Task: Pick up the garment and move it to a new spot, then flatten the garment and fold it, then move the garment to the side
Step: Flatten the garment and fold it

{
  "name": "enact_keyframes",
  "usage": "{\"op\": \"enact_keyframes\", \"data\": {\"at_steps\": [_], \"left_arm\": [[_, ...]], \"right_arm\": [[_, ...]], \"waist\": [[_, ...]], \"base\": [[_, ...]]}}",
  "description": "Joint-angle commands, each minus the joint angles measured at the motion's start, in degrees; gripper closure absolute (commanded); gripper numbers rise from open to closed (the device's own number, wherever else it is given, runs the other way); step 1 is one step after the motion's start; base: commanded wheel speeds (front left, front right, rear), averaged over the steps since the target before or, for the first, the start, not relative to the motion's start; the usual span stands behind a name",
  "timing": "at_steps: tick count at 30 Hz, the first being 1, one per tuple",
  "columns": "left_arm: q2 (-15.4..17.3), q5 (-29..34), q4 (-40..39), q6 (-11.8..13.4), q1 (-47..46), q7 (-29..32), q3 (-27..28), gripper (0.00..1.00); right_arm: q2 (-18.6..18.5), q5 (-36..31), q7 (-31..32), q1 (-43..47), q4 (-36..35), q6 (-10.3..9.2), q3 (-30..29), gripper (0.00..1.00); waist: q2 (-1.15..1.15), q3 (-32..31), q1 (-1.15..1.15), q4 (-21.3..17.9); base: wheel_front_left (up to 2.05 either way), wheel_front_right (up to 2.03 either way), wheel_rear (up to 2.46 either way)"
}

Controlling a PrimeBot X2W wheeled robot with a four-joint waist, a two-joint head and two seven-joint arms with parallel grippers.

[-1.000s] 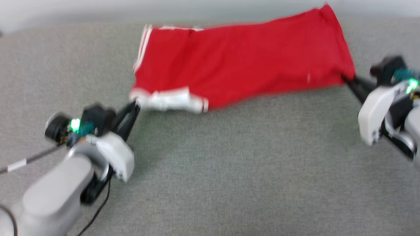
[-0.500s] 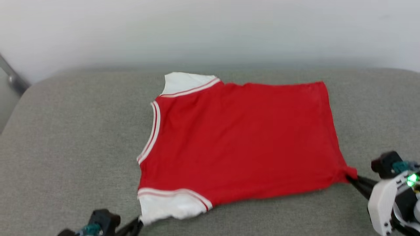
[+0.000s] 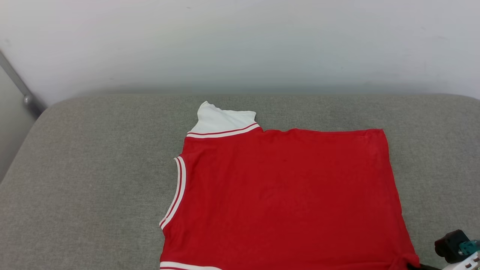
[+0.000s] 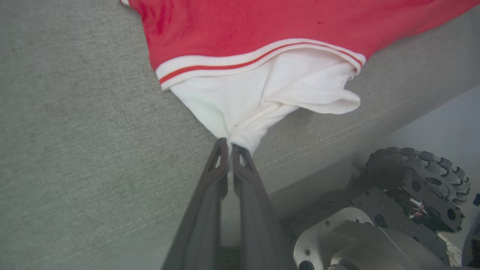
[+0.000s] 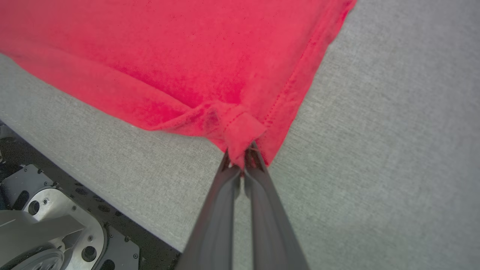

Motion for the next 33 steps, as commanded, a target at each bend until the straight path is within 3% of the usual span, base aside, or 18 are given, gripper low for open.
{"op": "enact_keyframes", "data": {"at_steps": [1,9,17,25,33], "left_arm": [[-0.23,0.24,0.45,-0.02,0.06,0.00,-0.05,1.00],[-0.41,3.50,2.32,-1.82,-5.73,0.10,1.02,1.00],[-1.39,8.41,4.73,-5.62,-17.02,2.13,2.76,1.00],[-3.09,13.05,8.11,-10.26,-28.82,6.54,3.26,1.00],[-5.47,14.75,14.47,-13.95,-36.51,7.28,4.23,1.00]], "right_arm": [[-0.02,-0.81,0.62,1.54,-0.95,-0.06,-1.70,1.00],[2.65,-5.00,4.90,5.01,-6.66,-0.06,-11.60,1.00],[4.76,-7.96,8.47,2.77,-11.23,-0.06,-18.59,1.00],[5.55,-9.31,11.62,-1.41,-13.50,-0.06,-20.33,1.00],[6.00,-9.31,13.64,-6.01,-12.88,-0.06,-20.40,1.00]], "waist": [[0.00,0.30,0.02,0.02],[0.00,1.39,0.02,0.32],[0.00,4.08,0.02,0.16],[0.00,9.08,0.02,-1.36],[0.00,14.91,0.02,-2.28]], "base": [[0.00,0.00,0.00],[0.00,0.00,0.00],[0.00,0.00,0.00],[0.00,0.00,0.00],[0.00,0.00,0.00]]}}
